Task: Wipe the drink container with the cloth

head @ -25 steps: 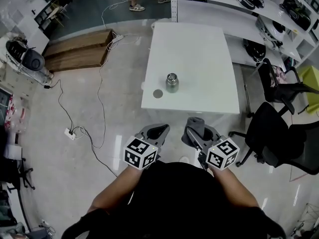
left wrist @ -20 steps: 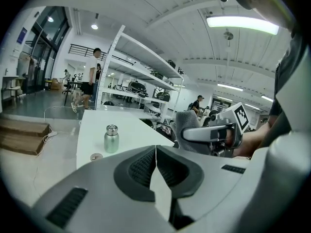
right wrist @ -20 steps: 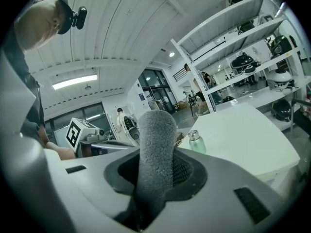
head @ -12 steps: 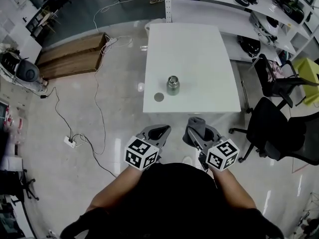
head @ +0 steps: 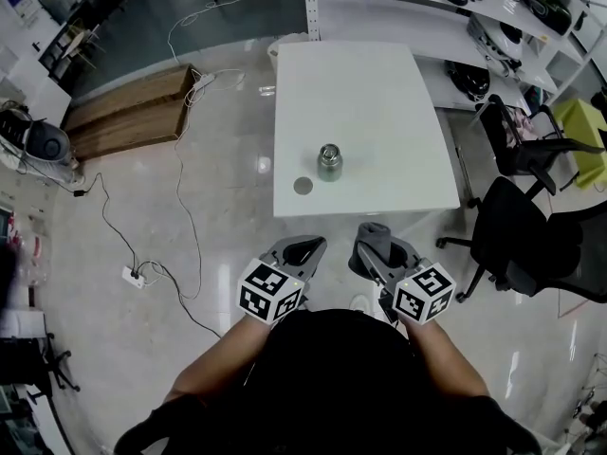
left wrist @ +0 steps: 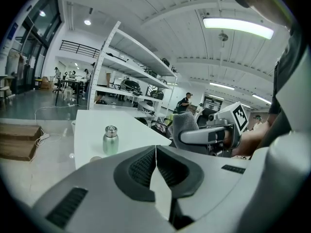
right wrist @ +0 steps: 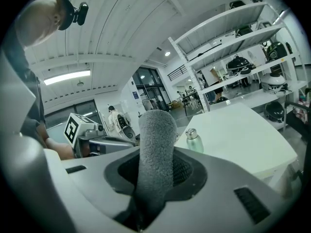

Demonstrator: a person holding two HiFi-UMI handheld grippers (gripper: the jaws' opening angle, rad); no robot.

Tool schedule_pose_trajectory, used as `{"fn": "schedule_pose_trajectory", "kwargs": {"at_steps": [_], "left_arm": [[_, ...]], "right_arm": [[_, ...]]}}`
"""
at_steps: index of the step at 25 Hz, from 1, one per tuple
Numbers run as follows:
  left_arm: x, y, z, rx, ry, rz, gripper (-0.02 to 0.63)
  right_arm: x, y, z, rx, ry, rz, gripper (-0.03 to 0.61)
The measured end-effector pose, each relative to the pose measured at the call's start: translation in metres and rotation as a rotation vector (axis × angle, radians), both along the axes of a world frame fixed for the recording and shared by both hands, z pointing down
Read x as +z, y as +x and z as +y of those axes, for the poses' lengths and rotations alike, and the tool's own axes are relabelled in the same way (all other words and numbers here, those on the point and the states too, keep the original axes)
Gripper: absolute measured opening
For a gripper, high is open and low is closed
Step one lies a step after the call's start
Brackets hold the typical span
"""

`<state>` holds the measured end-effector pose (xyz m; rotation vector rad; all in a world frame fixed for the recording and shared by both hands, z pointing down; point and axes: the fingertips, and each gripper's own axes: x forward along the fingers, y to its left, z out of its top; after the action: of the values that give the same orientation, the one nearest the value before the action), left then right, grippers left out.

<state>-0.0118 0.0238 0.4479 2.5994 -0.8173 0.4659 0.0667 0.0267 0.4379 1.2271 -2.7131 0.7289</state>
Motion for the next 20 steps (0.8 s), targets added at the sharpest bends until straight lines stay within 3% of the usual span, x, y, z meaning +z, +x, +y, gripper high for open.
{"fn": "schedule_pose_trajectory", "kwargs": {"at_steps": [20], "left_arm": [[-0.0065,0.0012,0.0067,0.028,0.01,0.005,0.017]], "right_arm": [[-0.0025,-0.0018,0.0051,0.009,0.008,0.001,0.11]]}}
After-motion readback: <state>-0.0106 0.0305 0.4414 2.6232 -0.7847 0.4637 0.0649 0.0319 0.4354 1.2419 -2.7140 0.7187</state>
